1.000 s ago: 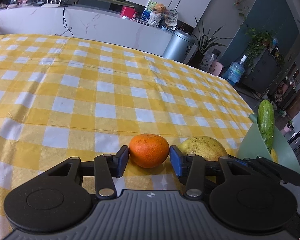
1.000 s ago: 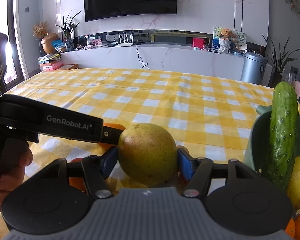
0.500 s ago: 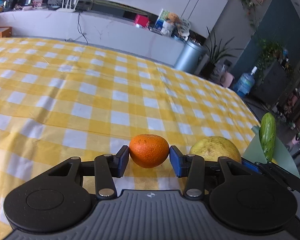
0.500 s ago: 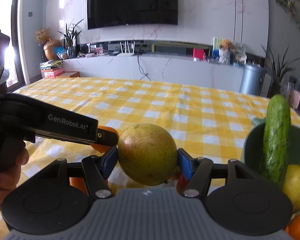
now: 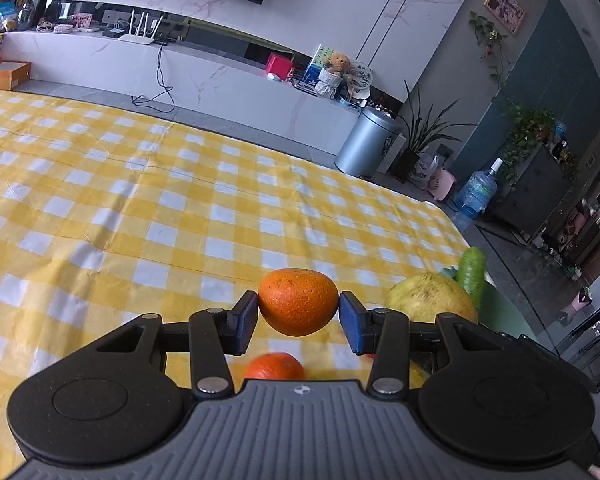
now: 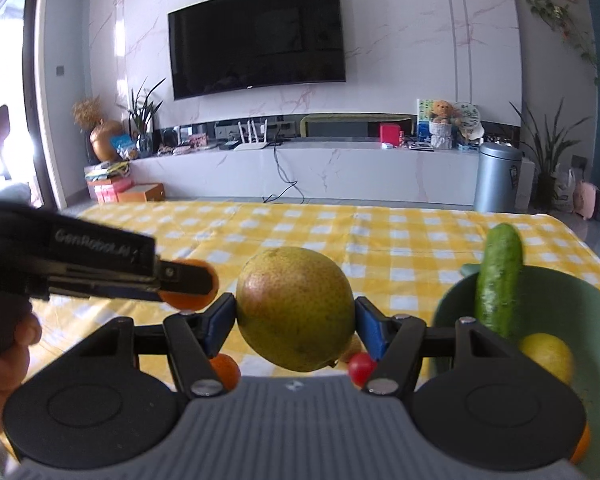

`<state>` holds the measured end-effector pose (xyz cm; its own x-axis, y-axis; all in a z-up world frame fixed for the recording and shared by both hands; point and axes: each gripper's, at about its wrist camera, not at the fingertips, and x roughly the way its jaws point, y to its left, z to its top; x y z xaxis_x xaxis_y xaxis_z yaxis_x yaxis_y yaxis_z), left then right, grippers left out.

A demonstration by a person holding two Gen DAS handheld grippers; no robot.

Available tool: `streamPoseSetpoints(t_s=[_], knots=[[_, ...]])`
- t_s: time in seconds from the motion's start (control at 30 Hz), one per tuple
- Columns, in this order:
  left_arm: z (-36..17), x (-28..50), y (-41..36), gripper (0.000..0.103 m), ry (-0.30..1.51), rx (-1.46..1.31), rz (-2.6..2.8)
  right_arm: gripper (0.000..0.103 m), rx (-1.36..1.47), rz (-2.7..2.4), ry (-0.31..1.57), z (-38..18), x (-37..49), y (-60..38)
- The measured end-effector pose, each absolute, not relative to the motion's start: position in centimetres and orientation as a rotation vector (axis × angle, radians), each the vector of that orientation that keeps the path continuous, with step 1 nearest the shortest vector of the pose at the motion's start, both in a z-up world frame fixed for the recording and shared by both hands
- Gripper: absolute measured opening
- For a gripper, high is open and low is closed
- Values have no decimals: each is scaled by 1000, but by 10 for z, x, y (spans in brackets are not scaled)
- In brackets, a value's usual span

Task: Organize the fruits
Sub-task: 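Carry the mandarin in the left tool while the right tool carries the pear over the colander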

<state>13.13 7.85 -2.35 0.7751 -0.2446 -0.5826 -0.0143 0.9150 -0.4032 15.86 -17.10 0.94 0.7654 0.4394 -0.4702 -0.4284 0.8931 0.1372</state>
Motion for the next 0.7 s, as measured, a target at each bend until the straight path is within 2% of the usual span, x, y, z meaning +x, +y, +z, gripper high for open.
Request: streamPoseSetpoints(t_s=[0.37, 0.7], knots=[[18, 108, 33, 50, 626, -345, -210, 62, 112, 421, 545, 42, 136, -221], [33, 105, -22, 50, 624, -282, -336, 62, 131, 372, 571, 68, 134, -286]])
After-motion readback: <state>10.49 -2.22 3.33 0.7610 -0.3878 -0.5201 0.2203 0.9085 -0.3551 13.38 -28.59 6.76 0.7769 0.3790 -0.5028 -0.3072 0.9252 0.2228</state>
